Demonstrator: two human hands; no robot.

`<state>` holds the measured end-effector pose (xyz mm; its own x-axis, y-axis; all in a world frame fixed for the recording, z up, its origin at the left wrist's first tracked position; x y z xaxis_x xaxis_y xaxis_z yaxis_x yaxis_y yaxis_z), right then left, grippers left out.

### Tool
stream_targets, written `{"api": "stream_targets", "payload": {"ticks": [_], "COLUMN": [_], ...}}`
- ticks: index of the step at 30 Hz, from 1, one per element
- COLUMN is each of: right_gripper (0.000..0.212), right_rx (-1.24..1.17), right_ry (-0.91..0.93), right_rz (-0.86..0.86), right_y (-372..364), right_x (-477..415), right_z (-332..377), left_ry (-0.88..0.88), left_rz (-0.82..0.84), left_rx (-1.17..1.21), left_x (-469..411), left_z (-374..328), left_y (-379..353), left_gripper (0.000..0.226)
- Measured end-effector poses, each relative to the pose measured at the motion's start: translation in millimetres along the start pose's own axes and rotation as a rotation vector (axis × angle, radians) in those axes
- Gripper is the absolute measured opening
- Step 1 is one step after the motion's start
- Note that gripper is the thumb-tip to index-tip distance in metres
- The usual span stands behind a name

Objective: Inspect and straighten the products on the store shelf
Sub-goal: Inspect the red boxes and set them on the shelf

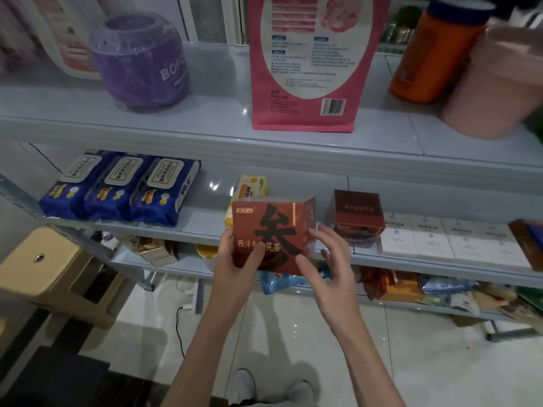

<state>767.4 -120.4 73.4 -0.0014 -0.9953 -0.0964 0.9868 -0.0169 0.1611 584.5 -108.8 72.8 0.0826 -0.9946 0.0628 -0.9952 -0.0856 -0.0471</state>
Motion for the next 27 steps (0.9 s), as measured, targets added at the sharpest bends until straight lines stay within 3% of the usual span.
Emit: {"api": "stream_targets", "payload": {"ticks": [12,17,27], "right_gripper": [0.079,0.063,0.039], "right_rx": [0.07,-0.022,-0.172], "right_ry": [-0.011,-0.009,-0.141], "right_rz": [0.201,0.08,-0.065], "right_y": [2,10,13], "right_x": [-2,-4,0], "right_z": [4,3,-3], "left_ry": [0.04,-0.028,-0.092], "left_rz": [-0.058,0.008,0.08], "left_rx": [0.059,-0.013,-0.158], "left_x": [-5,-2,2], "left_z": [-4,-10,-9], "left_y": [5,3,-2], "left_gripper": [0.05,0.036,0.06]}}
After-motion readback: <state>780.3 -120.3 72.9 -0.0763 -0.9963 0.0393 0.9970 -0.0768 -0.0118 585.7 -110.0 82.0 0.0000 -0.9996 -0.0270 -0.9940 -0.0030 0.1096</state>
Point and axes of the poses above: each hand's wrist, its own x-axis away from the middle knuckle, its own y-axis out of the back of the hand, z = x × y, the point moved 4 cm from there along -x, towards the middle knuckle, and after that the axes turned 5 degrees about z, right-handed, at the moved point
